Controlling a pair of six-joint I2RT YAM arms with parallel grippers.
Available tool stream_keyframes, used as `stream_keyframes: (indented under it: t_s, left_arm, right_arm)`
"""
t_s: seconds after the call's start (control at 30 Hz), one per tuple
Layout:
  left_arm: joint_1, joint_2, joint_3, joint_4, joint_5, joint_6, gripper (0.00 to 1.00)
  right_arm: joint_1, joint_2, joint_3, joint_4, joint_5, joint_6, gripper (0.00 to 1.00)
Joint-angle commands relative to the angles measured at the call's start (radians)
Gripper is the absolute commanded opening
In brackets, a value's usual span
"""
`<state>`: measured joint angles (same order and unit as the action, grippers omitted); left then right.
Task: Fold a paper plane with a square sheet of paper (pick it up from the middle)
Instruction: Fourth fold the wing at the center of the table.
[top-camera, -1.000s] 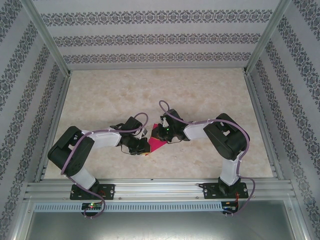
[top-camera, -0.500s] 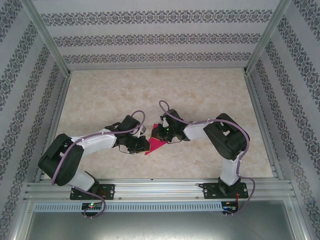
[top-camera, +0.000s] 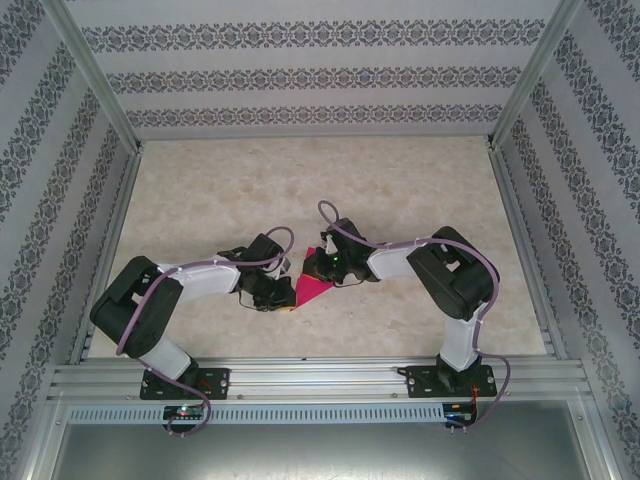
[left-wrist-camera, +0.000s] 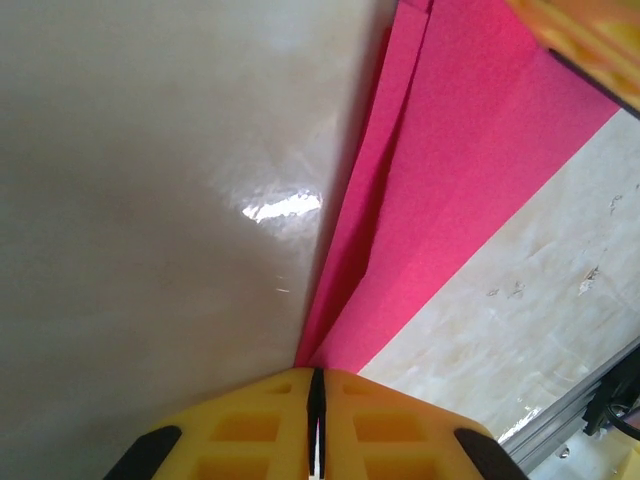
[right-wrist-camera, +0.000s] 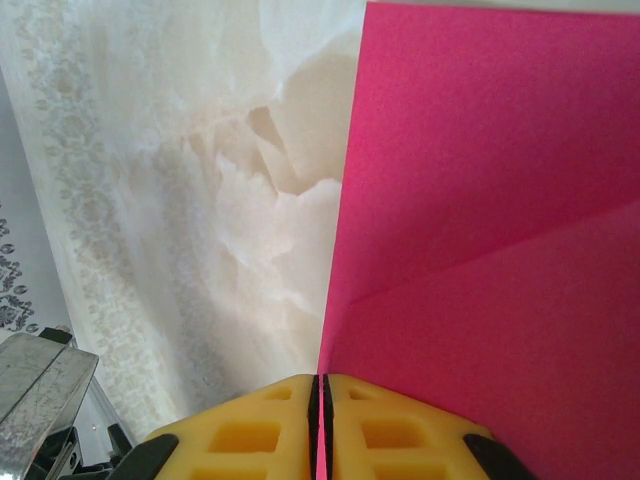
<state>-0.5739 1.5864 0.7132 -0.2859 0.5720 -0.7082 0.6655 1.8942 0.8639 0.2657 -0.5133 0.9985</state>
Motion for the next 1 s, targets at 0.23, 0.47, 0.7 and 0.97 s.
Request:
stream_keyframes:
  t_s: [0.23,0.47,0.7,0.97]
  left_arm:
    - [0.004,-0.059,-0.072,-0.117,-0.006,-0.023,0.11]
    - [0.005,-0.213,-0.018,-0.147,-0.019,-0.017,0.11]
    - [0.009,-0.117,0.090,-0.080,0.006,0.013,0.12]
    - [0.008,0.049,0.121,-0.008,0.006,0.037,0.14]
  right_arm:
    - [0.005,0.073,-0.036,-0.120,0.084,-0.016,0.14]
    - [0.010,0.066,-0.039,-0.124,0.095,-0.009,0.14]
    - [0.012,0.065,-0.047,-0.115,0.098,-0.001,0.14]
    - [0.011,0.059,-0.051,-0.097,0.092,0.003,0.14]
